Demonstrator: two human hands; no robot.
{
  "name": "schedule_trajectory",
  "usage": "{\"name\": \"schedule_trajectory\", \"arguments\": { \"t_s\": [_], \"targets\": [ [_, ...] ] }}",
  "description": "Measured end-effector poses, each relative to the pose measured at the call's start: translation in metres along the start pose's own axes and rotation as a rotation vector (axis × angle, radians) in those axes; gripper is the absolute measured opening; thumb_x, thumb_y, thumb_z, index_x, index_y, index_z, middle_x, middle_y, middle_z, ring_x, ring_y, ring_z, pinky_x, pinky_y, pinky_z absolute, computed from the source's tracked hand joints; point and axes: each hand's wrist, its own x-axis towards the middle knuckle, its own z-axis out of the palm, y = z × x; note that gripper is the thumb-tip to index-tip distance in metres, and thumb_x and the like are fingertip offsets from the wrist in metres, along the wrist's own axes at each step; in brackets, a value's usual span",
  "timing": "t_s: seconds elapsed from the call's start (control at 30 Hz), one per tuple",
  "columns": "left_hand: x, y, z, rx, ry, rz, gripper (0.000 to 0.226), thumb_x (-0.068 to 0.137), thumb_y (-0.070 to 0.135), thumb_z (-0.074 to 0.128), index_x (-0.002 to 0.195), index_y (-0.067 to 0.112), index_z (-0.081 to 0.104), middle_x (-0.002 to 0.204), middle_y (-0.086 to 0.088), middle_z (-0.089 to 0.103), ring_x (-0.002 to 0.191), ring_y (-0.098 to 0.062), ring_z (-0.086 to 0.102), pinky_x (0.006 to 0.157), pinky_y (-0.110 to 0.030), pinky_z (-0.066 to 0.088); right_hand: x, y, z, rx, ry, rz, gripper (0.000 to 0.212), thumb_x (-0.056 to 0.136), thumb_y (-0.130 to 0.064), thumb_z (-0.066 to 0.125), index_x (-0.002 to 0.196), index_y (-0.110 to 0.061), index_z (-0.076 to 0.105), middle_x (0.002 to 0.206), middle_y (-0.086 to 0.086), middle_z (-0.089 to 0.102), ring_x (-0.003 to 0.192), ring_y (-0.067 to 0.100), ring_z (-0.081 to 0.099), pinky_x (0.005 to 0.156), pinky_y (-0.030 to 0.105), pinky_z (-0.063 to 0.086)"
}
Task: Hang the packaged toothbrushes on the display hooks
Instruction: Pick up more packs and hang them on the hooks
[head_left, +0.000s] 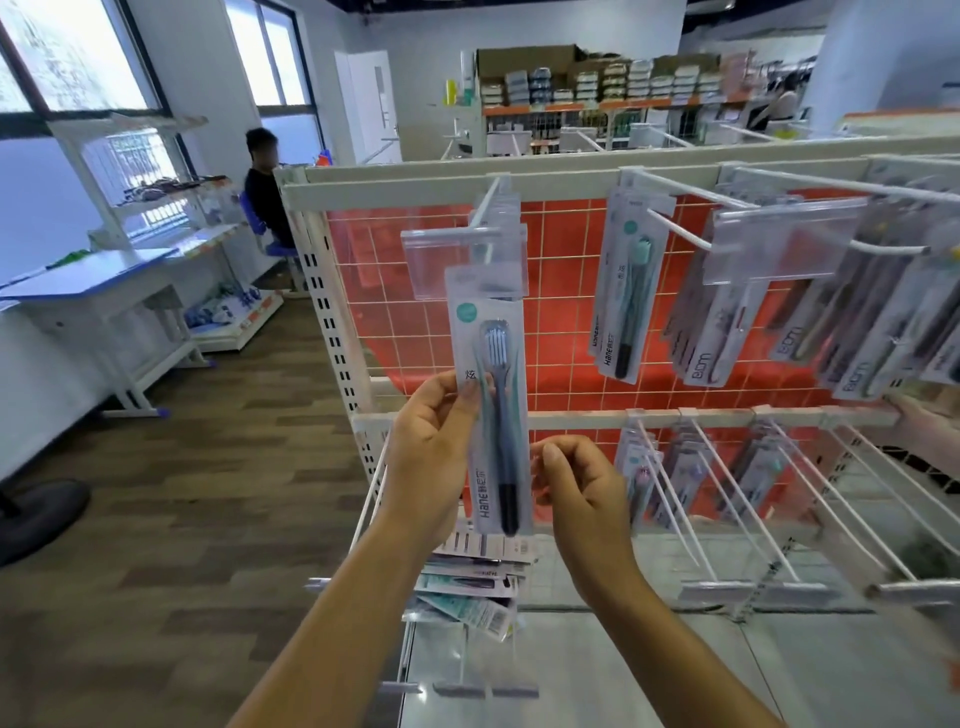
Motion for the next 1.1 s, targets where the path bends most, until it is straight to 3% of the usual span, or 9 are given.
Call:
{"name": "schedule_trajectory", "arguments": {
  "t_s": [0.13,0.4,0.53,0.7,0.87,0.97,1.1],
  "targets": [
    [0.006,0.002,0.000,-0.011,-0.027,0.016,0.027,0.082,0.035,0.058,0.098,0.015,0.067,0.088,0.003,0.072,0.090,-0.022,0.067,0.093,-0.054,0.052,0.002,0.004,0.003,0.000,0.009,-0.008,0.024,0.098,-0.013,0.049,0.080,-0.023,0.062,0.074,-0.001,0.064,0.069,0.019,0.060,0.069,0.046,0.053],
    [0.021,-0.005,-0.004,0.011,-0.040,0.040,0.027,0.084,0.035,0.057,0.100,0.016,0.067,0.094,-0.004,0.072,0.095,-0.030,0.065,0.094,-0.058,0.050,0.003,0.014,0.006,-0.007,0.012,0.000,0.022,0.098,-0.012,0.049,0.082,-0.019,0.063,0.075,0.000,0.064,0.069,0.019,0.059,0.067,0.038,0.052],
    [0.040,-0.012,-0.001,0.054,-0.038,0.015,0.012,0.096,0.022,0.054,0.097,0.018,0.066,0.089,0.002,0.071,0.091,-0.022,0.065,0.094,-0.053,0.052,0.005,0.019,0.004,-0.030,0.034,0.003,0.021,0.098,-0.013,0.050,0.081,-0.017,0.062,0.075,0.003,0.062,0.072,0.025,0.059,0.066,0.041,0.051],
    [0.072,-0.015,0.003,0.100,-0.055,0.008,0.018,0.100,0.016,0.049,0.101,0.014,0.066,0.092,0.002,0.070,0.092,-0.017,0.065,0.095,-0.045,0.054,0.004,0.027,-0.002,-0.015,0.036,0.068,0.022,0.097,-0.010,0.049,0.080,-0.016,0.061,0.074,0.007,0.062,0.070,0.018,0.058,0.065,0.028,0.048],
    [0.098,-0.023,0.007,0.144,-0.086,-0.013,0.019,0.100,0.025,0.051,0.097,0.017,0.068,0.099,-0.010,0.068,0.098,-0.037,0.062,0.094,-0.057,0.051,0.002,0.039,-0.008,-0.049,0.032,0.121,0.020,0.097,-0.011,0.049,0.081,-0.015,0.061,0.074,0.002,0.062,0.069,0.009,0.057,0.064,0.022,0.049],
    [0.110,-0.024,0.011,0.138,-0.067,-0.042,0.018,0.099,0.026,0.052,0.092,0.016,0.066,0.096,-0.014,0.062,0.090,-0.029,0.055,0.095,-0.065,0.045,0.001,0.044,-0.011,-0.081,0.039,0.124,0.021,0.097,-0.011,0.049,0.081,-0.019,0.061,0.074,0.000,0.062,0.068,0.006,0.057,0.064,0.019,0.049],
    [0.120,-0.026,0.012,0.142,-0.039,-0.035,0.019,0.097,0.029,0.054,0.096,0.016,0.067,0.094,-0.010,0.063,0.089,-0.029,0.054,0.092,-0.065,0.047,-0.001,0.049,-0.015,-0.096,0.047,0.141,0.021,0.098,-0.012,0.049,0.082,-0.020,0.061,0.073,-0.002,0.063,0.067,0.004,0.058,0.062,0.019,0.049]
  ]
}}
